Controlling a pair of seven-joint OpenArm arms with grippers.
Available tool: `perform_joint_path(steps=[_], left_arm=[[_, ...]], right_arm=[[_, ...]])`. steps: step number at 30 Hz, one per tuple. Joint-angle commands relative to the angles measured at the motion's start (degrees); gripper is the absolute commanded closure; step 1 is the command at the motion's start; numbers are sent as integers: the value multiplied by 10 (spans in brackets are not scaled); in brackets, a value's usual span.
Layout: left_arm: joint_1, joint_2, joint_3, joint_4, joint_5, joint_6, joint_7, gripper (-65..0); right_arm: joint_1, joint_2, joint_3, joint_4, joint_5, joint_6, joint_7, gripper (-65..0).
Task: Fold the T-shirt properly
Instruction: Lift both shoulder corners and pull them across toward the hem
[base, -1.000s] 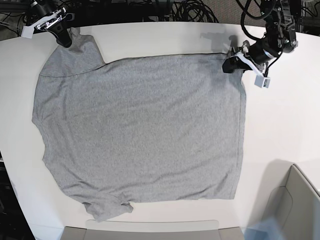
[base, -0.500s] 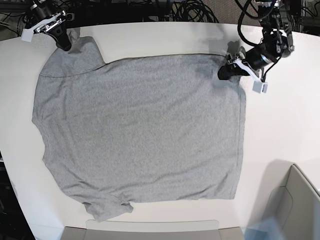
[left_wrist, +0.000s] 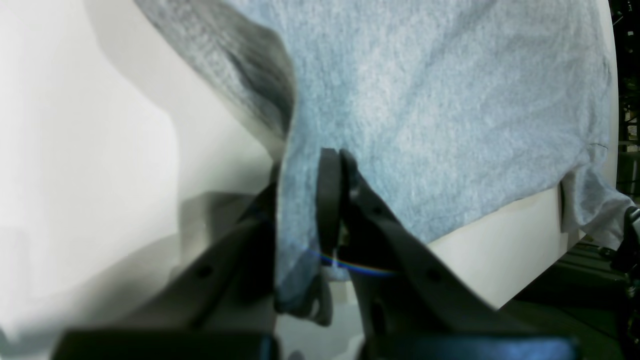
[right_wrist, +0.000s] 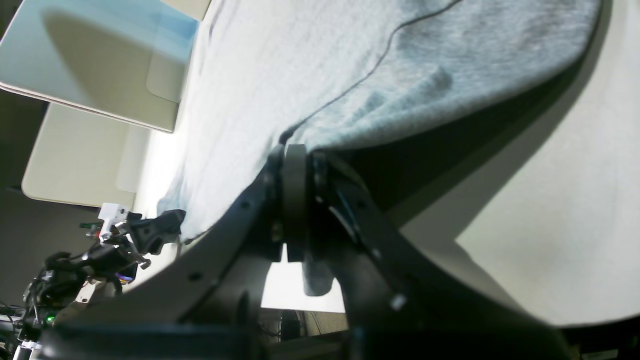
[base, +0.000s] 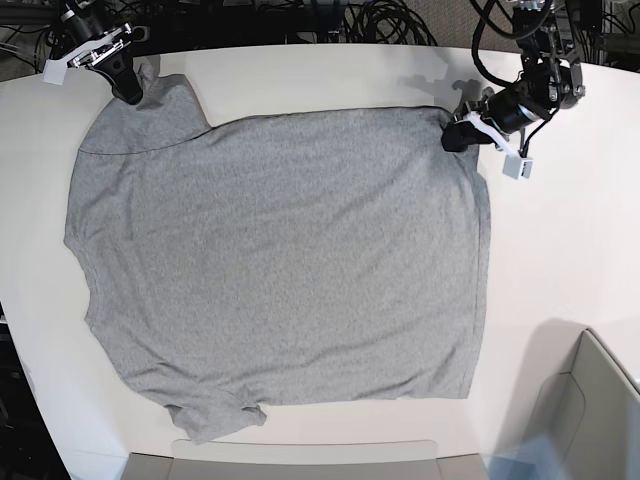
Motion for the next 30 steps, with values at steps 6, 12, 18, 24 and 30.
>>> perform_joint_path(steps=[6,12,18,24,30], left_arm=[[24,-3,-5,22,39,10,30,0],[106,8,-74,157,39,9,32,0],[110,13,-107,170,39,9,33,0],[75,13,-149,172,2,9,68,0],[-10,13,-191,172,-11,14,149,0]], right_arm=[[-4,10,5,12,3,9,14,0],[-35,6,62,57,-9,15,14,0],[-37,-23,106,102,-94,10,10,0],[-2,-27,155,103,-92,9,-44,0],[78,-58,214,103,-113,11,-193,0]])
